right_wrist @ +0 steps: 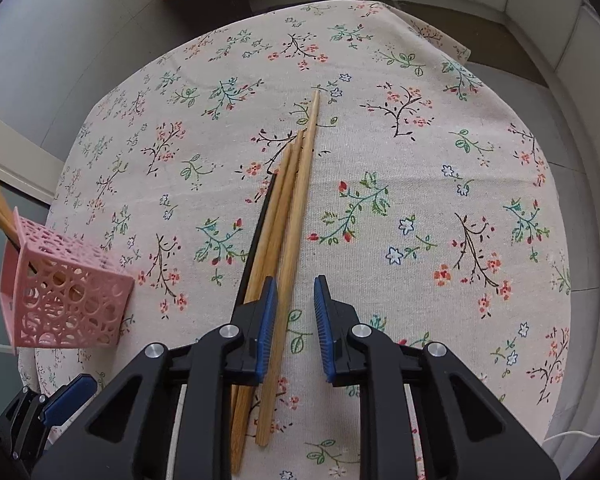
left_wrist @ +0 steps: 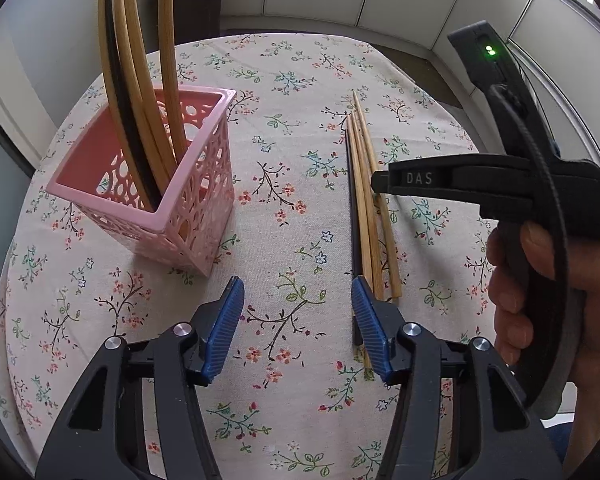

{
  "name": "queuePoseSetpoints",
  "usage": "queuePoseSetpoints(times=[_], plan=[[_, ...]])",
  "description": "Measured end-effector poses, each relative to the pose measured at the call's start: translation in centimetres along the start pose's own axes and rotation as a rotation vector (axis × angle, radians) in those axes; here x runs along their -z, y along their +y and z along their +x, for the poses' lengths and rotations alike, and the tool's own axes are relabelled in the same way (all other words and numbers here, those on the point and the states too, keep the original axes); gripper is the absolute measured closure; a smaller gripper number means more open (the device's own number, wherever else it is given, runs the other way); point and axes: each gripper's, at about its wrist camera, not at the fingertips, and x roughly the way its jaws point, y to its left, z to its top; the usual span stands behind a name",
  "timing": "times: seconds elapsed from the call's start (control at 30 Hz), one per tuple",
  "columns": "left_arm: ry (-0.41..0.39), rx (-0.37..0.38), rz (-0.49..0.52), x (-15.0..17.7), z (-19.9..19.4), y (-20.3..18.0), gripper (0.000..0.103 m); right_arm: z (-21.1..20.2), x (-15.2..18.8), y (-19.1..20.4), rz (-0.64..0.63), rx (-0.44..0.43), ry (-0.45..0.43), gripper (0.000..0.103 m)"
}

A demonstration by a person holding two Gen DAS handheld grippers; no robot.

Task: Organize utensils
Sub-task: 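Move both grippers to the bundle and close the right gripper on a chopstick, then grasp the dark chopstick with the left gripper and lift it while the right gripper lifts its chopstick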

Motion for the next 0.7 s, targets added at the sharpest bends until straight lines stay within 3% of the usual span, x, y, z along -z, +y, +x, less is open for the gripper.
queuePoseSetpoints(times=[0.1,0.17,0.27,0.57,0.7], plan=[[0.001,0.001,0.009,0.2,-0.2,0.0,0.053,0.3,-0.5,0.6,-0.021,0.035,-0.014,0.084],[0.0,0.001,0.014,0.3,-0.4,0.0,0.054,0.3,-0.4,1.1,-0.04,0.039,-0.02,0.091],[0.001,0.014,0.001,0.3,-0.7,0.4,0.056,-0.3,0.0,0.3,0.001,-0.044,0.01,0.096],[0.007,0.054,-0.001,-0.7,0.1,-0.9,0.061,-9.1,2.1,-3.3,0.053,-0.152,-0.162,0.096],[0.029,0.051,0.004,-2.1,2.3,-2.2,0.073,-13.4,3.2,-3.6,0.039,-0.177,-0.246,0.095]])
